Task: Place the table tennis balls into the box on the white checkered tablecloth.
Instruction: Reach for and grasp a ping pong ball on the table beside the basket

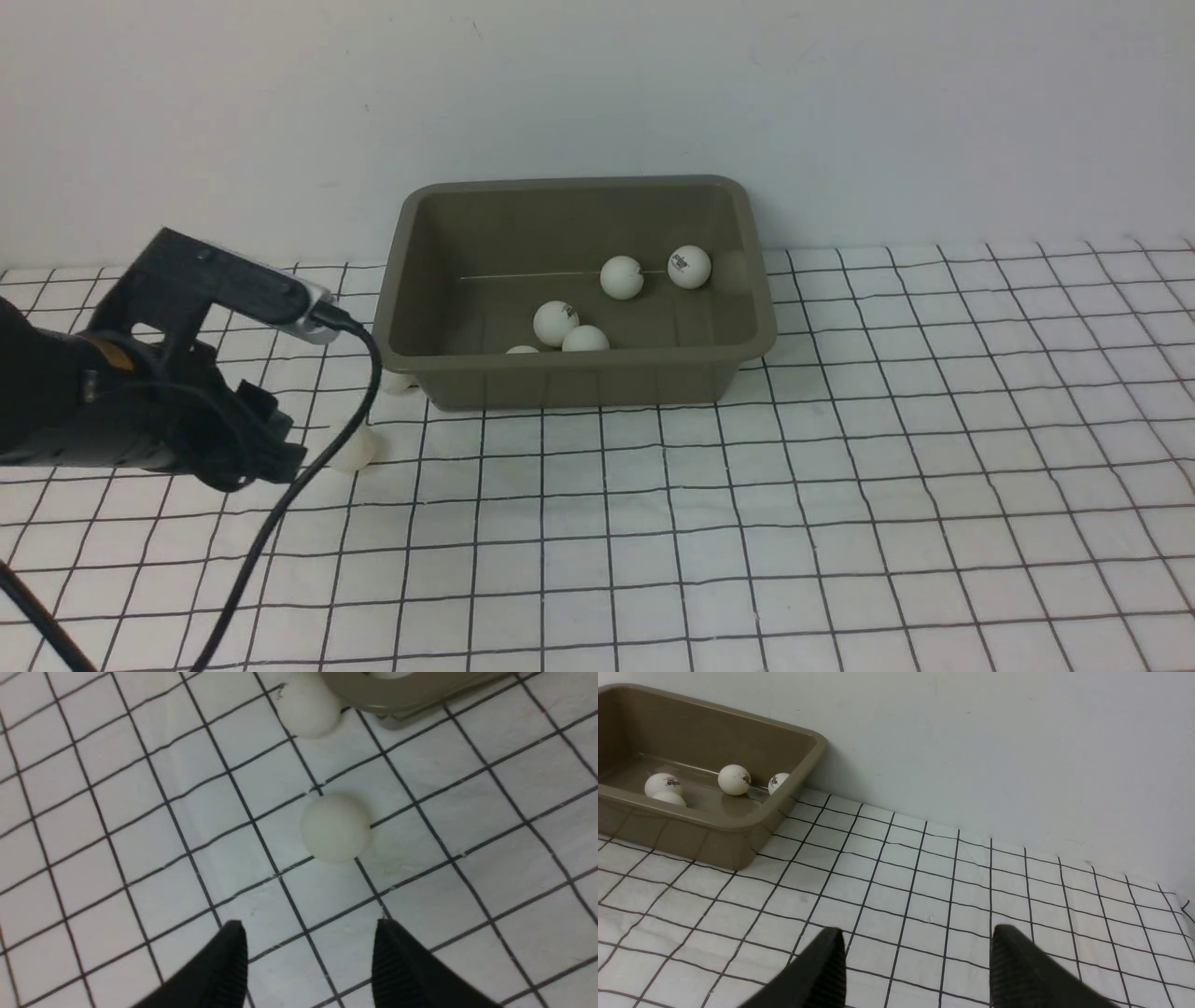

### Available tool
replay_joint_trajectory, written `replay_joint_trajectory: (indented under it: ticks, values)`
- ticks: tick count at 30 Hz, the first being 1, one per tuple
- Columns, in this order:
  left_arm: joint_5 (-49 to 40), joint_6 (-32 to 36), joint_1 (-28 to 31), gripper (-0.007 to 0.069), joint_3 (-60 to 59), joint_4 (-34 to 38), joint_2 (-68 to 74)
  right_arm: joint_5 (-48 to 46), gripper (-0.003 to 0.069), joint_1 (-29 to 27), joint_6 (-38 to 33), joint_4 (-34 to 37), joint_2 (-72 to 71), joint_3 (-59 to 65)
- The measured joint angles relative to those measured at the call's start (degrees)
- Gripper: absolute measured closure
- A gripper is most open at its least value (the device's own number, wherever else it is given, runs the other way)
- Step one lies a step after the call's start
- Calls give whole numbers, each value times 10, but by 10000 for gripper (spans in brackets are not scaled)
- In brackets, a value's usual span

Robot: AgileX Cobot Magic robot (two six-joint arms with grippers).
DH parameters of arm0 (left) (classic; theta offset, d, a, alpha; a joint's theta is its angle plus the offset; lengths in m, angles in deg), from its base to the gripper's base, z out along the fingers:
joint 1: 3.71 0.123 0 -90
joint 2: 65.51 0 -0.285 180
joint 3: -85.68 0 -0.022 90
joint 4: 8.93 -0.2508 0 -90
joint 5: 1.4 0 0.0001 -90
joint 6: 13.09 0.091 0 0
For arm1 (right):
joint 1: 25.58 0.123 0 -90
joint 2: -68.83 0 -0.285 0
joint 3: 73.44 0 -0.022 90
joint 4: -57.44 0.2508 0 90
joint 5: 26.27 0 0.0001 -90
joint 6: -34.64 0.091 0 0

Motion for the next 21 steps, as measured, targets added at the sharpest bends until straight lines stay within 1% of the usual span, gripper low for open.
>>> replay_joint_trajectory:
  ticks: [4, 7, 9, 14, 17, 20, 21]
  values:
    - [2, 53, 13, 220, 0, 31, 12, 0, 270, 0, 0, 5, 0, 0]
    - [6, 121, 18, 160, 1, 94, 36, 0, 270, 0, 0, 6, 0, 0]
    - [20, 193, 18, 131, 1, 155, 59, 0, 270, 0, 1, 10, 0, 0]
    - [32, 319, 23, 122, 1, 287, 100, 0, 270, 0, 1, 13, 0, 0]
    - [28, 423, 44, 122, 4, 390, 137, -3, 270, 0, 1, 14, 0, 0]
    - [14, 490, 64, 122, 10, 452, 158, -3, 270, 0, 1, 15, 0, 0]
    - [5, 517, 72, 122, 13, 489, 167, -3, 270, 0, 1, 15, 0, 0]
